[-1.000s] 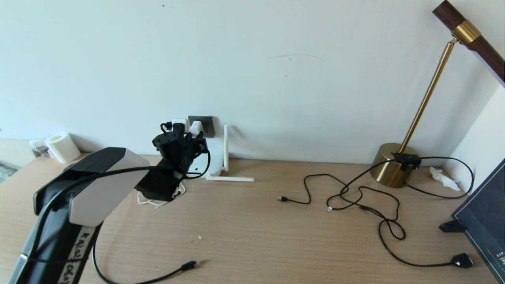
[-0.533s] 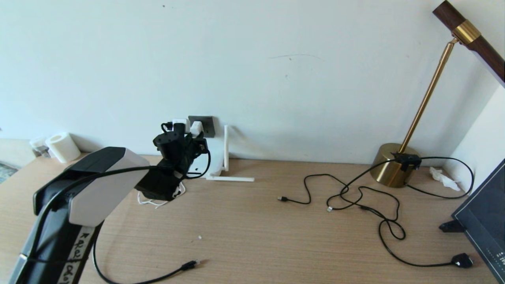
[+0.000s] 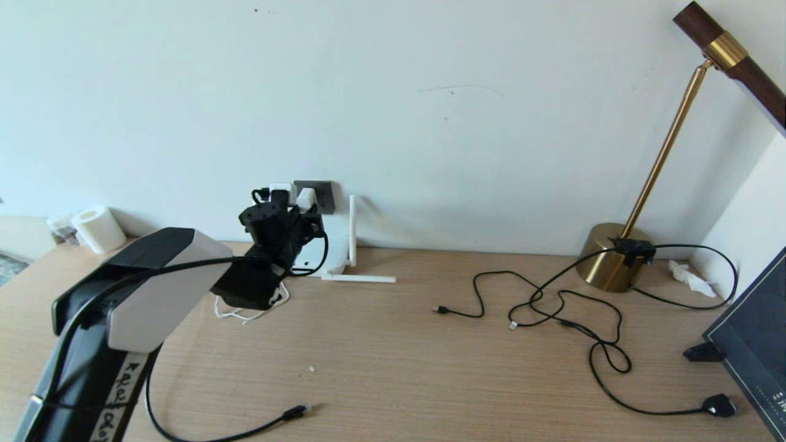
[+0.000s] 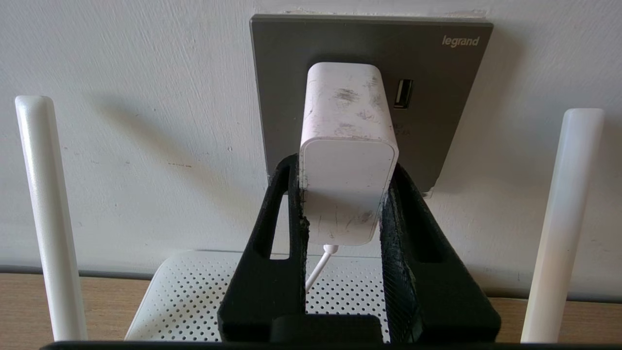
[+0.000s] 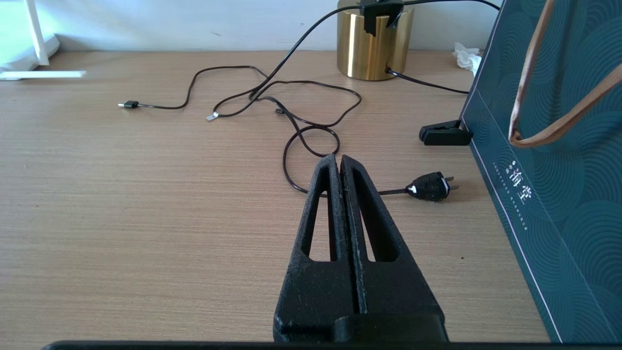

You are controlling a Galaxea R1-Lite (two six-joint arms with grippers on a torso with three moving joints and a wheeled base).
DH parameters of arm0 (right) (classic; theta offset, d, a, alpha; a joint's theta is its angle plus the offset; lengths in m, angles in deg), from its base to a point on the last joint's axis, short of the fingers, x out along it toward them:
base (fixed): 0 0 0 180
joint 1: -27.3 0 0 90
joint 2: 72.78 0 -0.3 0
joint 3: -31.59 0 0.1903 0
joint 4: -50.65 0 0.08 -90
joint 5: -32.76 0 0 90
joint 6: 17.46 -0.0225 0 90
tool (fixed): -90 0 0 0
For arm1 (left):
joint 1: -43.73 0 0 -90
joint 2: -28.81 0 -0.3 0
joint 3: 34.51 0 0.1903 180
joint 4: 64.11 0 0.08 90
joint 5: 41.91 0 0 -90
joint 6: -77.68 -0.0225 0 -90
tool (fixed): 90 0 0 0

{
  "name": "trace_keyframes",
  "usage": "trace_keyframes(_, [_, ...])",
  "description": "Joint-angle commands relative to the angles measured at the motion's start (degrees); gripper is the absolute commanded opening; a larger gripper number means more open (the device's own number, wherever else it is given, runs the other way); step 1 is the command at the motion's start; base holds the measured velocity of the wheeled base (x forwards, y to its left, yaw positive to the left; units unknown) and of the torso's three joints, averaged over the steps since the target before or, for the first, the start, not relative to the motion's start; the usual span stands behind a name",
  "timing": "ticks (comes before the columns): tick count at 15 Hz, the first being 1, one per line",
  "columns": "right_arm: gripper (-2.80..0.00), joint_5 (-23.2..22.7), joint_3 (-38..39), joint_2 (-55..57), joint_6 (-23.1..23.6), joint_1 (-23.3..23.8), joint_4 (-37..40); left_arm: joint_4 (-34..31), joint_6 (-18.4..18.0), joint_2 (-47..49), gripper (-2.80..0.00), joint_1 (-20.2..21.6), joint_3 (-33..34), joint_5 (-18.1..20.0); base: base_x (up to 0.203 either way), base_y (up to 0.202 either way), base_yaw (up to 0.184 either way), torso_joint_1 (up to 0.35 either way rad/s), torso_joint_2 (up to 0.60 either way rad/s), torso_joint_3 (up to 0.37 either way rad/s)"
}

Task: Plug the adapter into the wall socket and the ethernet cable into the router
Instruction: Plug plug into socket

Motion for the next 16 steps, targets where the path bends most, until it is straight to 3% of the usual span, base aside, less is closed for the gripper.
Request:
trace_keyframes(1, [-2.80, 0.0, 0.0, 0.1, 0.0, 0.0, 0.0, 0.3, -0.1, -0.2, -2.80, 0.0, 0.0, 0.0, 0.000, 0.000, 0.000, 0.000, 0.00, 0.000])
trace_keyframes(16, [-2.80, 0.0, 0.0, 0.1, 0.0, 0.0, 0.0, -0.6, -0.1, -0.6, -2.80, 0.0, -0.7, -0.1, 0.000, 0.000, 0.000, 0.000, 0.00, 0.000])
